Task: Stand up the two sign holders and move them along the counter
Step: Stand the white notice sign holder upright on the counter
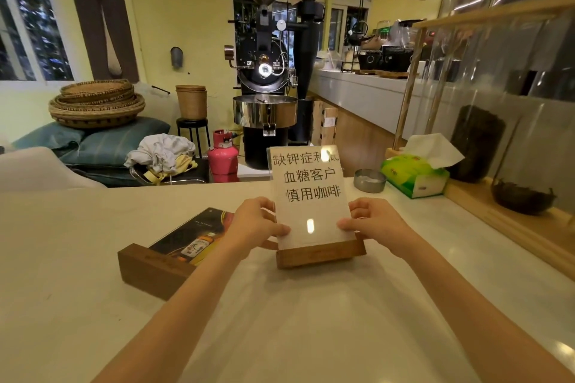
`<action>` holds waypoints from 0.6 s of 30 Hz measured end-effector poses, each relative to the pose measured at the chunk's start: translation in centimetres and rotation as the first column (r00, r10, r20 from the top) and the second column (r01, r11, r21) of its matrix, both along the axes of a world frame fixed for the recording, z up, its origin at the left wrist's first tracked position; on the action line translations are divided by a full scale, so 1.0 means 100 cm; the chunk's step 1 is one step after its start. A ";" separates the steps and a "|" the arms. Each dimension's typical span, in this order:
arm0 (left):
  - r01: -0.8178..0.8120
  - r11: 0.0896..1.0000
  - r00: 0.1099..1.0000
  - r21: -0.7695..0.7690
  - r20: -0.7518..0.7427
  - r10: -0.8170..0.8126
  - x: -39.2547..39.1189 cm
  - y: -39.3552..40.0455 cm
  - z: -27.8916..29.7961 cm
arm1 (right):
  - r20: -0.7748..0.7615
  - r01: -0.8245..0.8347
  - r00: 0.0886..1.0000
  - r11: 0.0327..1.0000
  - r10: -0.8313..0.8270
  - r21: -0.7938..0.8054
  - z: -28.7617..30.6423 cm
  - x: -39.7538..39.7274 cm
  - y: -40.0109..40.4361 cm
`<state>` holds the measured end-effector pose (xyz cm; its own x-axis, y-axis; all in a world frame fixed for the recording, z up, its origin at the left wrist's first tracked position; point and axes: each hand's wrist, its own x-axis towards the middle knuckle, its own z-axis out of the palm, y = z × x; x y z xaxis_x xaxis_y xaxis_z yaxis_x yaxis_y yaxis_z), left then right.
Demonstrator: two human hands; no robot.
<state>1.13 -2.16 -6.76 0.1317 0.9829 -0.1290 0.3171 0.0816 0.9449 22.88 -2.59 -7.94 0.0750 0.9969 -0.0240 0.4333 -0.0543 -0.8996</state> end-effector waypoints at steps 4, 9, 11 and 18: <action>-0.027 0.985 0.995 0.173 -0.093 0.044 0.001 0.000 -0.002 | -0.084 0.001 0.996 0.995 0.008 0.101 -0.003 -0.001 -0.002; 0.006 0.962 0.986 0.273 -0.162 0.040 -0.001 -0.002 -0.004 | -0.125 -0.012 0.992 0.988 0.032 0.152 -0.008 0.002 -0.002; 0.039 0.959 0.982 0.280 -0.189 0.016 -0.003 -0.003 -0.003 | -0.122 -0.026 0.991 0.987 0.046 0.156 -0.008 0.005 -0.002; 0.219 0.939 0.945 0.265 -0.296 -0.137 -0.008 -0.008 0.003 | -0.054 -0.123 0.990 0.990 0.127 0.068 0.000 0.015 -0.005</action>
